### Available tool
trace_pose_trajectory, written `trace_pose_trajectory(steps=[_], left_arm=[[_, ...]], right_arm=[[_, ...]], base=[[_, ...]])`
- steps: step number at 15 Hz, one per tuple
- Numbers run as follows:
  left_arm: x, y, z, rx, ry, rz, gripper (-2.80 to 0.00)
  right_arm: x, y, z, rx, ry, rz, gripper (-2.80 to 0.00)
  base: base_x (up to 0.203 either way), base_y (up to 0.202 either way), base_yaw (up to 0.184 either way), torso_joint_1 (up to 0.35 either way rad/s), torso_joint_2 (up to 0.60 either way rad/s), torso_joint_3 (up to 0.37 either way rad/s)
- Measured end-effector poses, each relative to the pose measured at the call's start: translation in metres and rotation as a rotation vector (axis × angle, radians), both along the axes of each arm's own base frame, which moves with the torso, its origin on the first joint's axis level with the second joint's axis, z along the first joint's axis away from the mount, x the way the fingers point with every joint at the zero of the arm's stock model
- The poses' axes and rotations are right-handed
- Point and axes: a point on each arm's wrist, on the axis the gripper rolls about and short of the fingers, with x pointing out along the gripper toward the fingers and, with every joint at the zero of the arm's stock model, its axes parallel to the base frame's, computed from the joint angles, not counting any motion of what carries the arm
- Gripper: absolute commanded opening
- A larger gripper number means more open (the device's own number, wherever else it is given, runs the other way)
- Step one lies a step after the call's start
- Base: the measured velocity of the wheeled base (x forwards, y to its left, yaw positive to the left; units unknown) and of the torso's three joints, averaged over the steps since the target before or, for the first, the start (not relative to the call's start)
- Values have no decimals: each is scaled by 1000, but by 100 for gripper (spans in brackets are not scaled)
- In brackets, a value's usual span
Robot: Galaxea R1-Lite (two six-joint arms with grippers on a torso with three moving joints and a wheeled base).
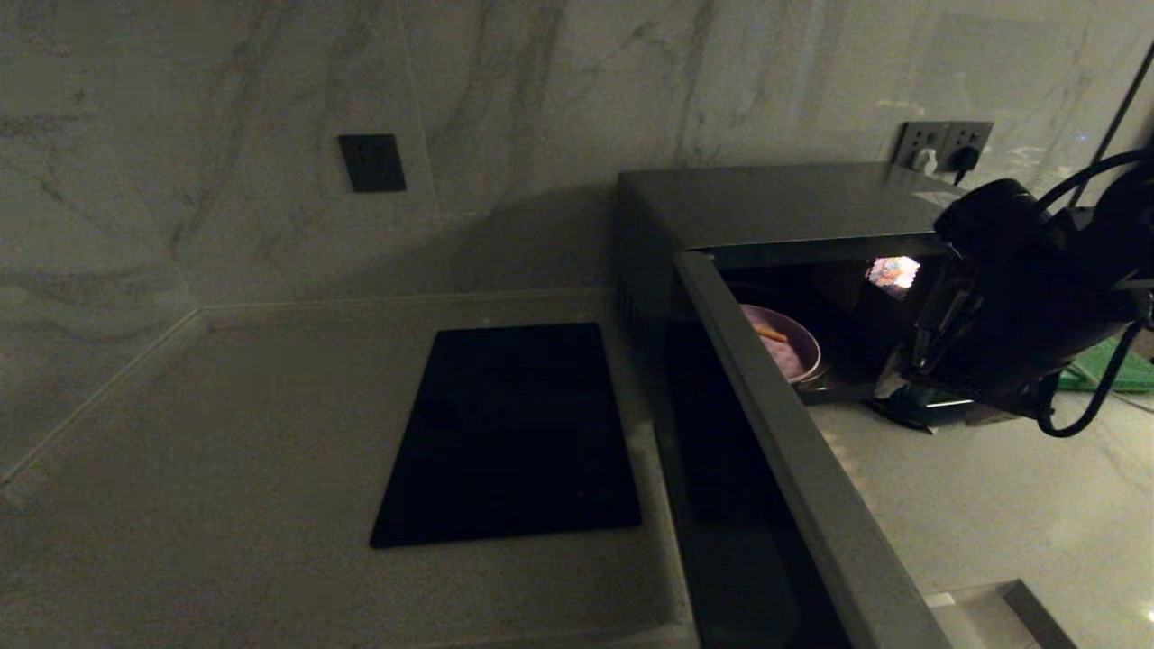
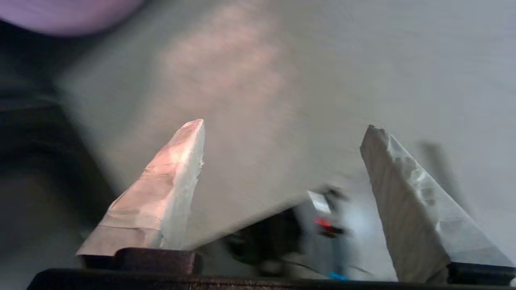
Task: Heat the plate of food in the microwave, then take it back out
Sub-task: Take the plate out of the microwave
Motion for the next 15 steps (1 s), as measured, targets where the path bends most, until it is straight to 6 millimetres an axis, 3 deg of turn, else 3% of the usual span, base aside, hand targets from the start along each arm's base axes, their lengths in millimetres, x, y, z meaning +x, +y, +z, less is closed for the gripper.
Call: trace_pose_trajectory(steps=[2, 6, 11, 15], left_arm=[[0, 0, 0, 0, 0, 0, -280], [0, 0, 0, 0, 0, 0, -280], [0, 0, 0, 0, 0, 0, -280], [0, 0, 0, 0, 0, 0, -280]], right_arm=[[2, 2, 2, 90, -13, 17, 0], [5, 0, -6, 110, -27, 19, 0], [25, -14, -9, 187, -192, -83, 0], [35, -11, -14, 309, -179, -69, 0]], base=[[0, 0, 0, 0, 0, 0], [0, 0, 0, 0, 0, 0], [0, 0, 0, 0, 0, 0], [0, 0, 0, 0, 0, 0]])
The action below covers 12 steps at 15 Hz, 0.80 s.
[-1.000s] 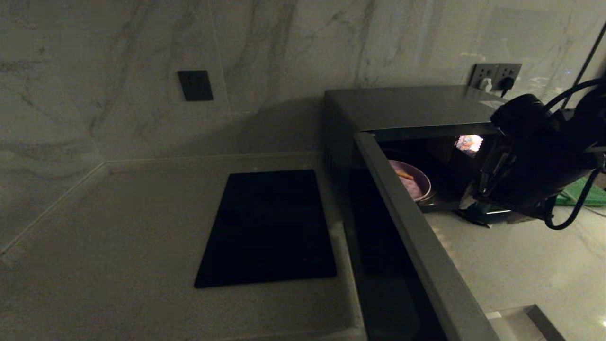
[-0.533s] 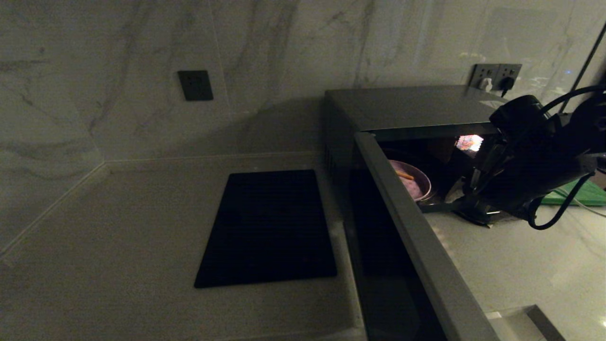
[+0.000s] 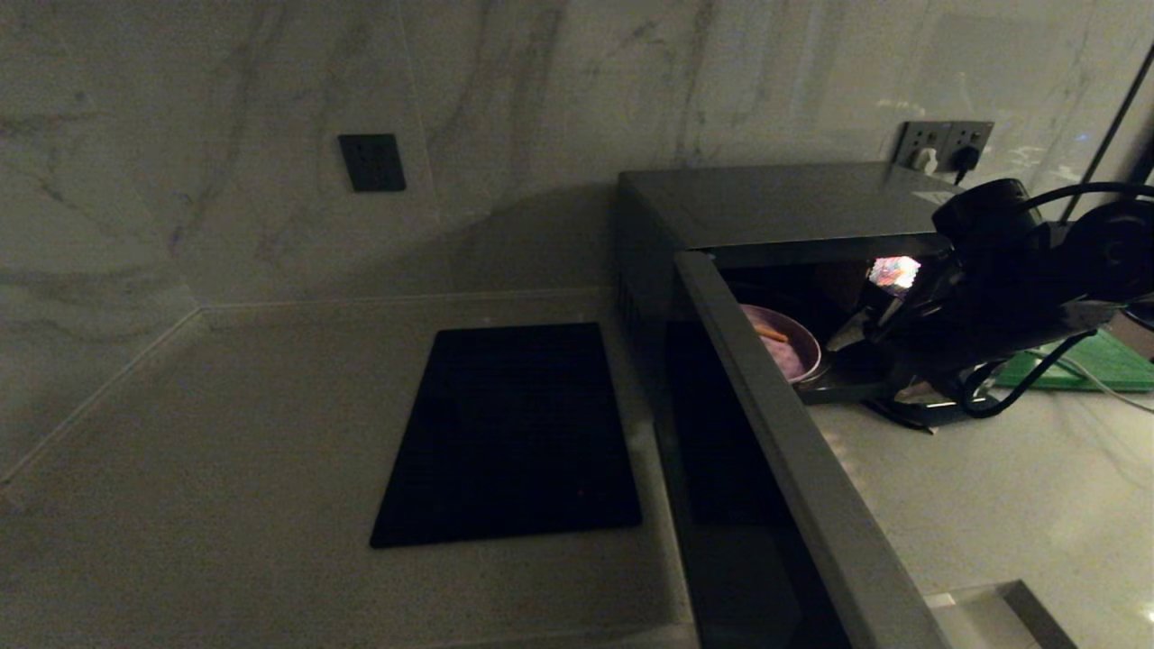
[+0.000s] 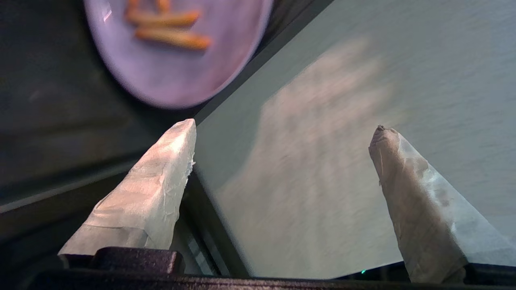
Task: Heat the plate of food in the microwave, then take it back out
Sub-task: Take the plate out of the microwave
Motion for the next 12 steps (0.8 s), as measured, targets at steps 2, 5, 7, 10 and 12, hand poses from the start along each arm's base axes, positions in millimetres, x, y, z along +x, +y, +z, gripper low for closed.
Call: trace_pose_trajectory(steps=[2, 5, 7, 10, 12], left_arm=[[0, 0, 0, 0, 0, 0, -280], [0, 0, 0, 0, 0, 0, -280], [0, 0, 0, 0, 0, 0, -280], [0, 0, 0, 0, 0, 0, -280], [0, 0, 0, 0, 0, 0, -280]], right_arm=[[0, -4, 0, 43, 2, 24, 0], [7, -9, 4, 75, -91, -23, 0], [11, -7, 10, 141, -129, -80, 0], [13, 5, 17, 204, -144, -95, 0], [18, 11, 17, 200, -153, -106, 0]], base=[[0, 0, 0, 0, 0, 0], [0, 0, 0, 0, 0, 0], [0, 0, 0, 0, 0, 0], [0, 0, 0, 0, 0, 0], [0, 0, 0, 0, 0, 0]])
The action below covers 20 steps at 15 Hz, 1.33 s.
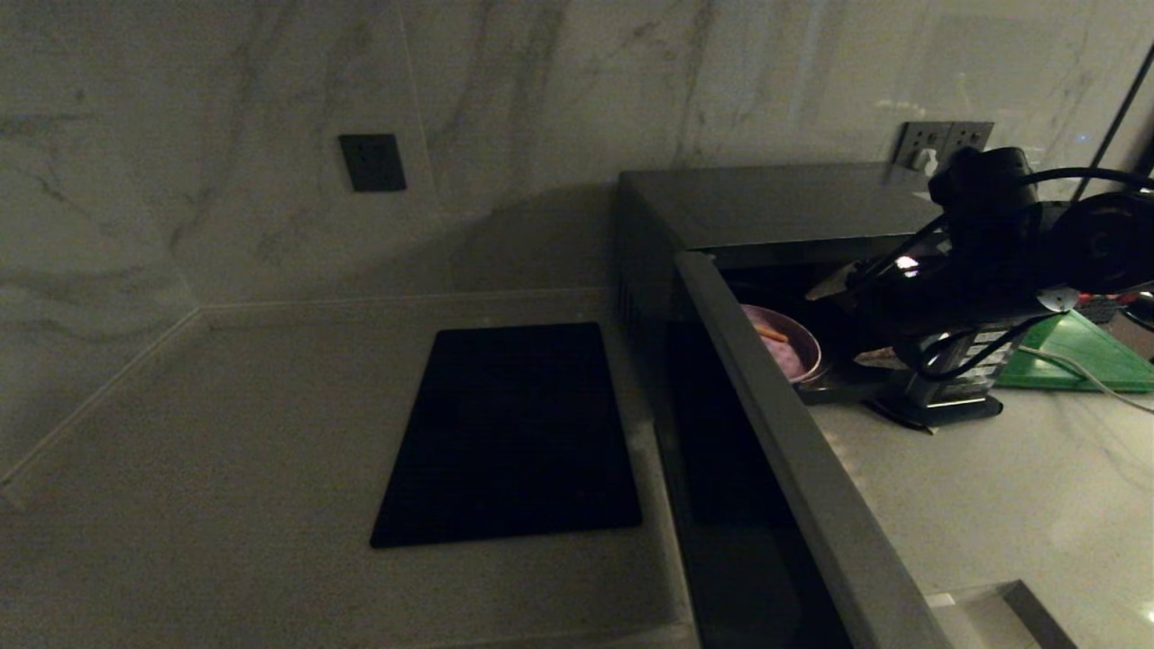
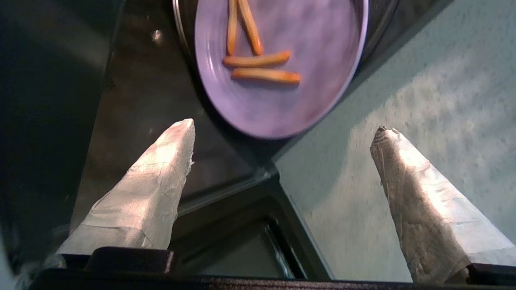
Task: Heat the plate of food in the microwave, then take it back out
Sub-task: Take the plate out of the microwave
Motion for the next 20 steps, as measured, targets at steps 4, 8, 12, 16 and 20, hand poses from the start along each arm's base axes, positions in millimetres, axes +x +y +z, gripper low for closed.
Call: trace_pose_trajectory(steps=[4, 8, 12, 16, 20], left_arm=[[0, 0, 0, 0, 0, 0, -280], [0, 0, 0, 0, 0, 0, -280], [0, 0, 0, 0, 0, -1, -280], [0, 0, 0, 0, 0, 0, -280], [0, 0, 0, 0, 0, 0, -280]], right_arm=[[15, 13, -14, -102, 20, -82, 0], [14, 26, -31, -197, 123, -148, 0], [22, 36, -32, -169, 114, -180, 0], [32, 43, -41, -150, 121, -190, 0], [38, 44, -52, -122, 147, -226, 0]], base=[[0, 0, 0, 0, 0, 0], [0, 0, 0, 0, 0, 0], [0, 0, 0, 0, 0, 0], [0, 0, 0, 0, 0, 0], [0, 0, 0, 0, 0, 0]])
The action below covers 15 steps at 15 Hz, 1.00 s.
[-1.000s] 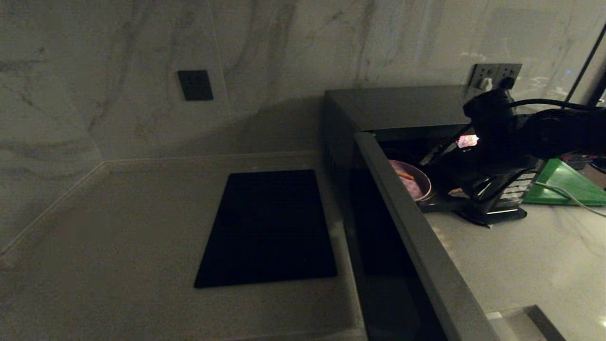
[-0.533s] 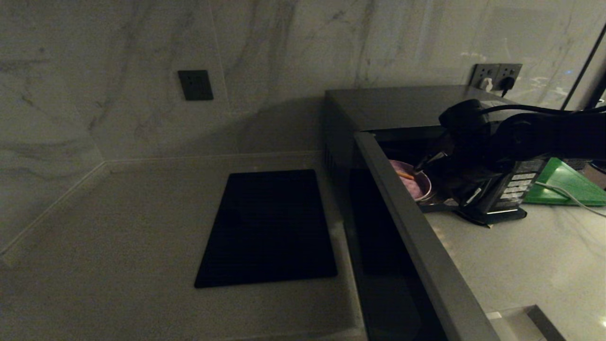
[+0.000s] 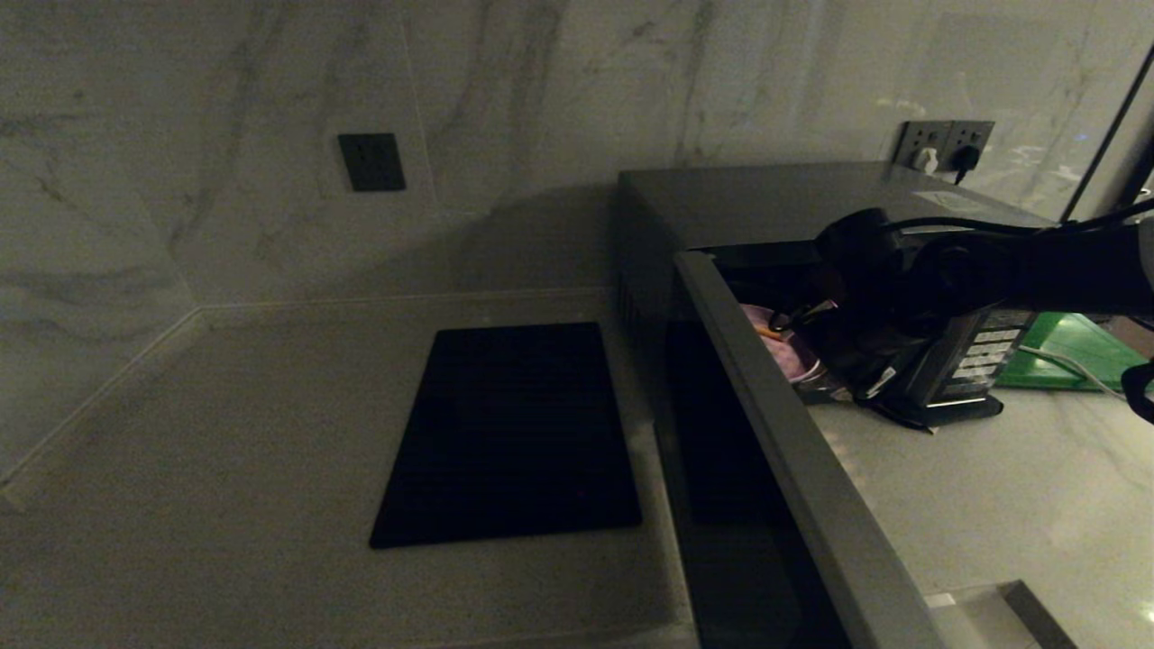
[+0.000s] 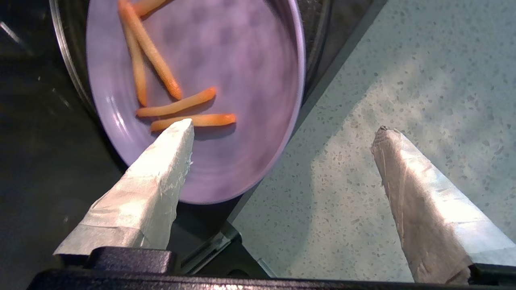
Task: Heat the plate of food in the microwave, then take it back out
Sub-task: Take the plate out of the microwave
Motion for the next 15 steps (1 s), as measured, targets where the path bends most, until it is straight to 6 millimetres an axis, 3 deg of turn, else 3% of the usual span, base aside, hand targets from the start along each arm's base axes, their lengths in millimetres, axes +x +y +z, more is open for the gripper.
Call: trace_pose_trajectory(steps=[15], left_arm=[[0, 0, 0, 0, 0, 0, -280]], right_arm=[[11, 2, -33, -54, 100, -45, 0]], base=[[0, 0, 0, 0, 0, 0]])
